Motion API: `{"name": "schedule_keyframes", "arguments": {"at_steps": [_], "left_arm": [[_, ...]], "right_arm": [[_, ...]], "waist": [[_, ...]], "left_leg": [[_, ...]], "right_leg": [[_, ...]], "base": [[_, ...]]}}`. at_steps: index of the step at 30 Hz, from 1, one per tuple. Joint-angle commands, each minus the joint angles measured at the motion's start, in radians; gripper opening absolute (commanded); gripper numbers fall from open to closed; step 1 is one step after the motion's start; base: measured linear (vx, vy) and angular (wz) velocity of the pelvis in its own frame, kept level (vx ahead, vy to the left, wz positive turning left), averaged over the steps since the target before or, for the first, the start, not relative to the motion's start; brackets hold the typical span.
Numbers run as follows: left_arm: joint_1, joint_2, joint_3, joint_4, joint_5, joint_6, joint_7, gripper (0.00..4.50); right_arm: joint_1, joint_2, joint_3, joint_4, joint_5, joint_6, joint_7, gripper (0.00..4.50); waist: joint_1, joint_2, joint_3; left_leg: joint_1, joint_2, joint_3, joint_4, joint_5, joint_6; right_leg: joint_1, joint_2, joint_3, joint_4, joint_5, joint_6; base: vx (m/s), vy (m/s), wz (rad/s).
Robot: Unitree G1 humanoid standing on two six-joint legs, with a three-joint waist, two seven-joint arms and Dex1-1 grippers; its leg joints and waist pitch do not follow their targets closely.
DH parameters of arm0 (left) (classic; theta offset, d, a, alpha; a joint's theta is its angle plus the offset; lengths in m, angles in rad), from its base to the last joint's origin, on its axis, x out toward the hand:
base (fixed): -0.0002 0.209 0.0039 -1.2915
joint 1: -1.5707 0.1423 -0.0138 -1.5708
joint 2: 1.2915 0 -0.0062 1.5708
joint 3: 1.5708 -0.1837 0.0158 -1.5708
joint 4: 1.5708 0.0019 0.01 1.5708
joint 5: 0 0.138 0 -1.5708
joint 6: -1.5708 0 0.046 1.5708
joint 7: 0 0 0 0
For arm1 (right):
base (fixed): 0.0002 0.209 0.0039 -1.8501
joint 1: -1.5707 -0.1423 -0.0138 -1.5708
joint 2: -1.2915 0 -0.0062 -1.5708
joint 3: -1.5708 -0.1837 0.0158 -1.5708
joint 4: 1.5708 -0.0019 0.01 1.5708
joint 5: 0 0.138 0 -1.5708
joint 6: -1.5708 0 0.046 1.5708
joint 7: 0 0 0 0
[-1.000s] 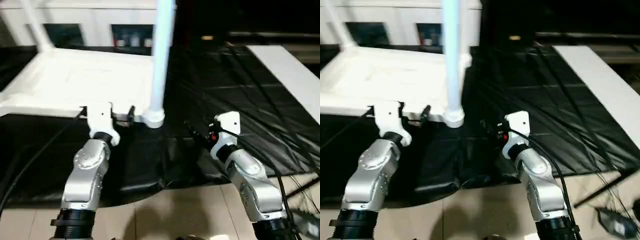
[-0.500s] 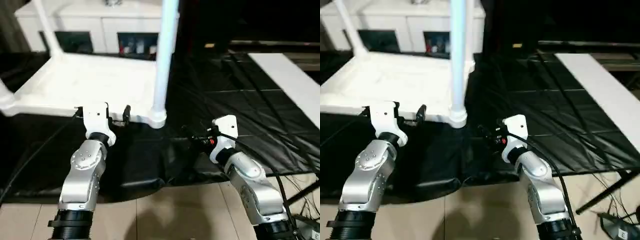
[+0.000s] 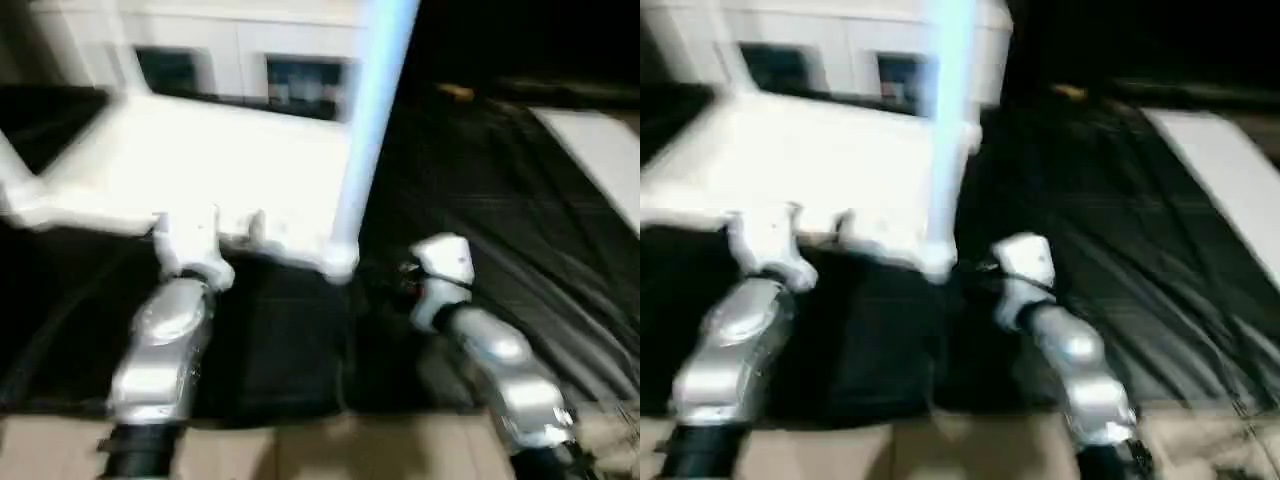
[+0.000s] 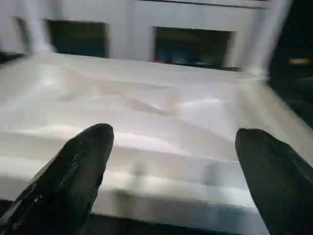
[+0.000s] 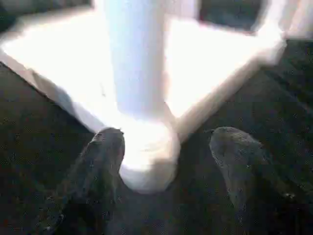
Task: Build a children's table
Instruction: Rotate table base
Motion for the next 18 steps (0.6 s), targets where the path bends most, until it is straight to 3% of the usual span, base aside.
{"name": "schedule_keyframes", "arguments": {"at_steps": [1, 2, 3, 4, 5, 6, 7, 8, 9, 10, 11, 12, 13, 14, 15, 16, 17, 18], "left_arm": [[-0.011, -0.024, -0.036, -0.016, -0.005, -0.002, -0.007, 4.46], [-0.011, -0.024, -0.037, -0.016, -0.006, -0.002, -0.009, 4.46], [-0.011, -0.024, -0.038, -0.016, -0.008, -0.002, -0.013, 4.46], [-0.012, -0.023, -0.041, -0.015, -0.012, -0.003, -0.022, 4.46], [-0.012, -0.023, -0.041, -0.015, -0.012, -0.003, -0.023, 4.46], [-0.012, -0.022, -0.044, -0.015, -0.014, -0.003, -0.030, 4.46], [-0.013, -0.020, -0.049, -0.014, -0.017, 0.000, -0.040, 4.46], [-0.013, -0.019, -0.052, -0.012, -0.017, 0.000, -0.043, 4.46], [-0.014, -0.020, -0.051, -0.011, -0.018, 0.000, -0.046, 4.46], [-0.014, -0.021, -0.051, -0.010, -0.020, 0.000, -0.047, 4.46], [-0.014, -0.021, -0.052, -0.007, -0.022, 0.000, -0.056, 4.46], [-0.015, -0.021, -0.053, -0.007, -0.022, -0.001, -0.058, 4.46], [-0.017, -0.019, -0.060, 0.000, -0.030, 0.000, -0.081, 4.46], [-0.017, -0.017, -0.067, 0.003, -0.042, -0.001, -0.103, 4.46], [-0.015, -0.015, -0.074, 0.001, -0.069, 0.010, -0.139, 4.46], [-0.013, -0.013, -0.076, 0.000, -0.077, 0.014, -0.152, 4.46], [-0.005, -0.004, -0.087, -0.005, -0.115, 0.031, -0.208, 4.46], [-0.005, -0.001, -0.089, -0.005, -0.115, 0.031, -0.214, 4.46]], "right_arm": [[0.020, -0.029, -0.024, -0.001, -0.004, 0.008, 0.001, 3.17], [0.021, -0.029, -0.024, -0.001, -0.005, 0.007, 0.001, 3.17], [0.022, -0.030, -0.023, -0.002, -0.006, 0.004, 0.002, 3.17], [0.023, -0.029, -0.027, -0.002, -0.007, 0.002, -0.002, 3.17], [0.023, -0.029, -0.027, -0.002, -0.007, 0.002, -0.002, 3.17], [0.023, -0.028, -0.031, -0.002, -0.006, 0.001, -0.007, 3.17], [0.026, -0.026, -0.041, -0.003, -0.004, -0.003, -0.016, 3.17], [0.029, -0.026, -0.050, -0.004, -0.002, -0.007, -0.021, 3.17], [0.031, -0.029, -0.051, -0.005, -0.003, -0.007, -0.022, 3.17], [0.031, -0.031, -0.051, -0.006, -0.005, -0.006, -0.021, 3.17], [0.038, -0.028, -0.059, -0.013, 0.008, 0.007, -0.020, 3.17], [0.038, -0.027, -0.060, -0.014, 0.010, 0.009, -0.020, 3.17], [0.047, -0.026, -0.068, -0.024, 0.024, 0.024, -0.017, 3.17], [0.050, -0.028, -0.069, -0.028, 0.026, 0.023, -0.017, 3.17], [0.054, -0.026, -0.076, -0.031, 0.031, 0.026, -0.022, 3.17], [0.054, -0.026, -0.076, -0.032, 0.030, 0.024, -0.022, 3.17], [0.058, -0.028, -0.077, -0.038, 0.023, 0.014, -0.022, 3.17], [0.058, -0.028, -0.077, -0.039, 0.022, 0.014, -0.021, 3.17]], "waist": [[-0.017, -0.017, -0.053], [0.039, -0.068, -0.069], [0.063, -0.064, -0.069], [0.079, -0.055, -0.054], [0.085, -0.047, -0.056], [0.084, -0.041, -0.059], [0.085, -0.006, -0.049], [0.074, 0.058, -0.056], [0.059, 0.088, -0.063], [0.011, 0.088, -0.077], [0.023, 0.076, -0.078], [0.018, 0.058, -0.075], [0.021, 0.044, -0.062], [0.031, 0.028, -0.042], [0.038, -0.005, -0.030], [0.044, -0.029, -0.026], [0.077, -0.059, -0.018], [0.103, -0.047, -0.051]], "left_leg": [[0.094, 0.068, -0.023, -0.054, 0.172, 0.434], [-0.060, -0.096, 0.067, 0.064, 0.022, 0.336], [-0.109, -0.097, 0.065, 0.124, -0.052, 0.293], [-0.152, -0.058, 0.034, 0.173, -0.009, 0.172], [-0.190, -0.041, 0.021, 0.174, 0.049, 0.089], [-0.198, -0.029, 0.017, 0.154, 0.090, 0.072], [-0.187, 0.003, 0.011, 0.078, 0.192, 0.074], [-0.124, 0.033, 0.006, -0.031, 0.261, 0.112], [-0.055, 0.072, -0.041, -0.062, 0.191, 0.144], [0.029, 0.139, -0.143, -0.075, 0.043, 0.353], [0.037, 0.167, -0.098, -0.052, -0.046, 0.341], [0.024, 0.172, -0.081, -0.067, -0.075, 0.313], [0.004, 0.183, -0.012, -0.104, -0.147, 0.206], [-0.010, 0.188, 0.049, -0.143, -0.273, 0.155], [0.007, 0.160, 0.119, -0.144, -0.434, 0.101], [0.018, 0.094, 0.164, -0.089, -0.483, 0.070], [-0.049, 0.001, 0.157, 0.022, -0.387, 0.112], [-0.122, 0.002, 0.082, 0.090, -0.083, 0.136]], "right_leg": [[-0.056, -0.045, 0.070, -0.095, 0.065, -0.018], [0.150, -0.066, 0.205, -0.164, 0.064, -0.140], [0.201, -0.117, 0.267, -0.185, 0.095, -0.240], [0.201, -0.127, 0.270, -0.181, 0.199, -0.357], [0.219, -0.111, 0.248, -0.171, 0.309, -0.376], [0.223, -0.108, 0.228, -0.169, 0.359, -0.358], [0.190, -0.082, 0.161, -0.193, 0.266, -0.297], [0.164, -0.007, 0.072, -0.187, 0.096, -0.159], [0.108, 0.055, 0.021, -0.109, 0.019, -0.065], [0.000, 0.069, 0.011, 0.032, -0.151, 0.024], [-0.052, 0.034, 0.046, 0.054, -0.113, 0.074], [-0.054, 0.028, 0.046, 0.062, -0.073, 0.106], [-0.055, 0.020, 0.035, 0.060, 0.001, 0.120], [-0.056, 0.003, 0.034, 0.035, 0.068, 0.081], [-0.052, -0.016, 0.053, -0.043, 0.043, 0.011], [-0.059, -0.015, 0.088, -0.136, -0.119, -0.030], [-0.009, -0.071, 0.144, -0.214, -0.406, 0.038], [0.105, -0.190, 0.249, -0.219, -0.465, 0.028]], "base": [[0.192, -0.061, 0.06], [0.212, -0.054, 0.23], [0.207, -0.028, 0.33], [0.207, -0.028, 0.33], [0.179, -0.005, 0.17], [0.160, -0.016, 0.01], [0.160, -0.016, 0.01], [0.173, 0.018, 0.04], [0.189, 0.040, -0.14], [0.189, 0.040, -0.14], [0.159, 0.022, -0.16], [0.125, 0.027, -0.18], [0.125, 0.027, -0.18], [0.104, -0.007, -0.51], [0.119, -0.096, -0.53], [0.119, -0.096, -0.53], [0.174, -0.152, -0.28], [0.178, -0.128, -0.14]]}}
